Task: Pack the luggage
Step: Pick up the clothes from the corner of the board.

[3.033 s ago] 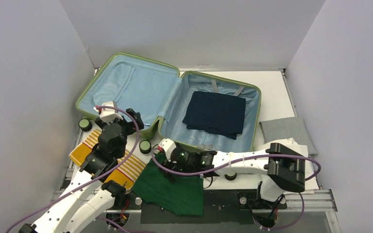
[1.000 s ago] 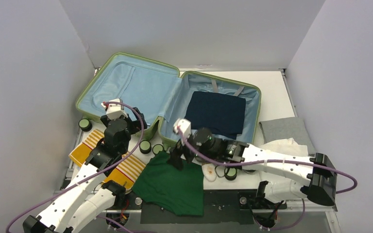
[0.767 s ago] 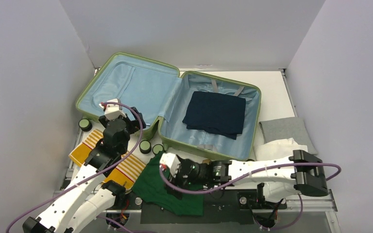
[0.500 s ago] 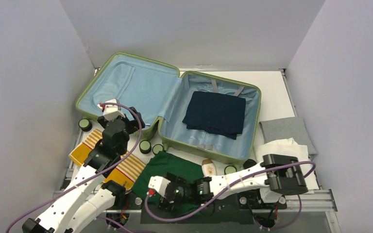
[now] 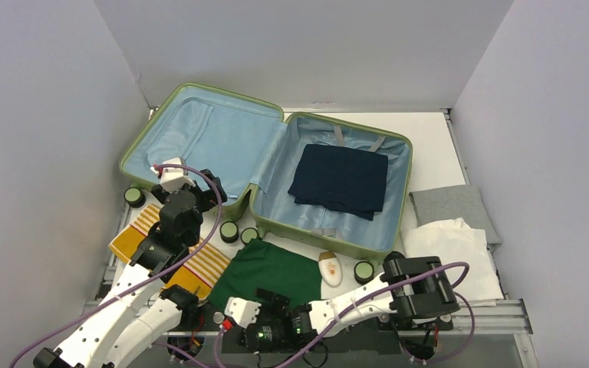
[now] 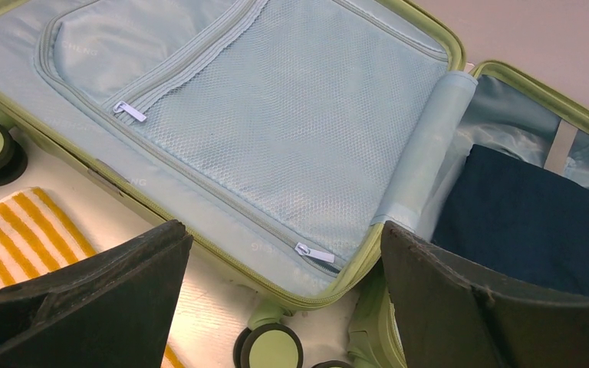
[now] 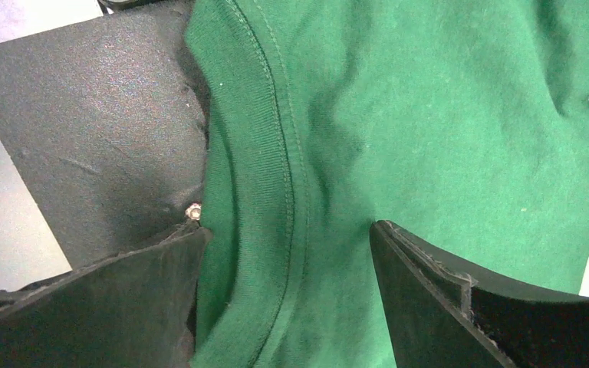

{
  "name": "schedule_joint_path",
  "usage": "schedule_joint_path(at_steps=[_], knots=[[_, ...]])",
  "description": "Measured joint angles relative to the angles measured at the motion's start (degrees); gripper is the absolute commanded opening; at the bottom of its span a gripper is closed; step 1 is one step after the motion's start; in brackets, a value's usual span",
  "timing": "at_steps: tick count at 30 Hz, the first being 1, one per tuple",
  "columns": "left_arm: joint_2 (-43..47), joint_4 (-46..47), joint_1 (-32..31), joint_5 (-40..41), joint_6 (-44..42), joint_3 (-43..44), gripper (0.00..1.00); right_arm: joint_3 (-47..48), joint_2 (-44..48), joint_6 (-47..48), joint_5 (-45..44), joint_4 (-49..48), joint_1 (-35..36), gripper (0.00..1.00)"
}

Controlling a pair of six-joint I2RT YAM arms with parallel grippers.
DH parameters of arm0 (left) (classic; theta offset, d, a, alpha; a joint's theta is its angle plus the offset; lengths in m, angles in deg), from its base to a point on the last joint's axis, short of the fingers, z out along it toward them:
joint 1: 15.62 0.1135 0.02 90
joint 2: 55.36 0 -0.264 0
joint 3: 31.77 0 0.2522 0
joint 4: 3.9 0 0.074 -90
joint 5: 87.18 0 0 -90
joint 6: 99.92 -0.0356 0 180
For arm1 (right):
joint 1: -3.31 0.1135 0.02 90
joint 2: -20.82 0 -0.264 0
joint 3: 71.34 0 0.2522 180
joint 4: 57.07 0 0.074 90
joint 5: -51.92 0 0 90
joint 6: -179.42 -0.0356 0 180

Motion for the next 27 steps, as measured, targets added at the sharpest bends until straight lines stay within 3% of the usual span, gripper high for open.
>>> schedule_joint_path(at_steps=[11,21,23,27], knots=[[0.07,0.00,0.00,0.00,0.02,-0.04,0.92,0.98,-1.97,-8.00,-3.82,0.98,2.34,0.33],[0.28,0.00,0.00,0.00,0.02,-0.22,0.92,-3.41,-0.04,-9.46,-3.04,-3.61,-1.11,0.18],[0.28,0.00,0.00,0.00,0.02,-0.22,0.92,-4.15,0.70,-9.42,-2.69,-3.50,-2.08,0.20],[0.28,-0.02,0.00,-0.02,0.02,-0.22,0.93,-5.25,1.79,-9.05,-2.67,-3.08,-3.39,0.53]])
